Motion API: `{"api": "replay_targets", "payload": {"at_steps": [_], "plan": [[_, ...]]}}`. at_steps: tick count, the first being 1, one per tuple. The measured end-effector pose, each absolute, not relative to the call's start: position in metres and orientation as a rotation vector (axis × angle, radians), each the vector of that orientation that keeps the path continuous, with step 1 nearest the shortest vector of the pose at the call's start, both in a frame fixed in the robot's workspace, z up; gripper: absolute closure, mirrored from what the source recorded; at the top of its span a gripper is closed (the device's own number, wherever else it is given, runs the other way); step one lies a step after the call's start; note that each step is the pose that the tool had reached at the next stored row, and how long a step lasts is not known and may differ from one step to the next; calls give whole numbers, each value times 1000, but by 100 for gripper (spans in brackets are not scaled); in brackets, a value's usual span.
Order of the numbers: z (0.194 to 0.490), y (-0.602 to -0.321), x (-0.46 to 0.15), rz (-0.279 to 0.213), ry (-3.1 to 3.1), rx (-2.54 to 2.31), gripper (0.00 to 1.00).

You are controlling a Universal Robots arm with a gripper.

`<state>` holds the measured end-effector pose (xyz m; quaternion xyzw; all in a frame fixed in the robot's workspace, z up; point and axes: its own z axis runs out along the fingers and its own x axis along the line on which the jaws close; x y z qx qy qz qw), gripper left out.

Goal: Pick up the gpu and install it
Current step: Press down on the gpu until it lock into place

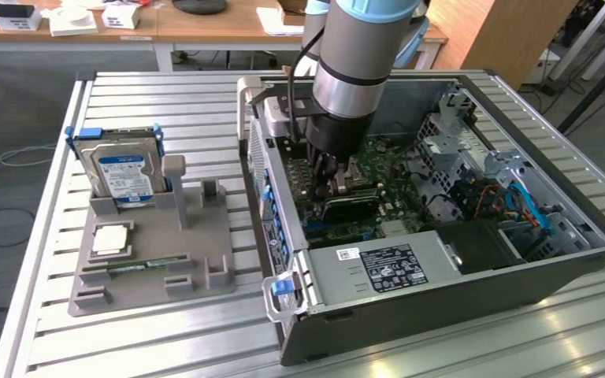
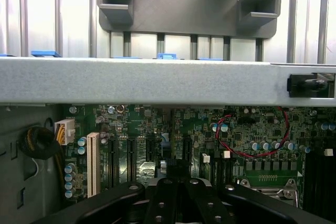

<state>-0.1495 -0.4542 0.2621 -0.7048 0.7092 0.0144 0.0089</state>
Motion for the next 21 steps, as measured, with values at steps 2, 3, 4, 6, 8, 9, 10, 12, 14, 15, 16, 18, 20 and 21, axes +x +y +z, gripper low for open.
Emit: {"api": "replay_targets", "payload": {"at_steps": [2, 3, 4, 6, 8, 9, 10, 12, 14, 15, 16, 18, 20, 21], "plan": [[262, -454, -150, 45, 2216, -2202, 89], [262, -454, -150, 45, 2216, -2202, 89], [262, -454, -150, 45, 2216, -2202, 89], [262, -454, -150, 45, 2216, -2202, 89], [262, -454, -150, 45, 2216, -2202, 89], [262, -454, -150, 45, 2216, -2202, 89], [262, -454, -150, 45, 2216, -2202, 89], [262, -454, -150, 45, 2216, -2202, 89], [262, -454, -150, 45, 2216, -2202, 89], [262, -454, -150, 45, 2215, -2202, 89], [263, -454, -150, 45, 2215, -2201, 89], [266, -454, -150, 45, 2215, -2201, 89], [271, -454, -150, 45, 2216, -2201, 89], [273, -454, -150, 45, 2216, -2202, 89]]}}
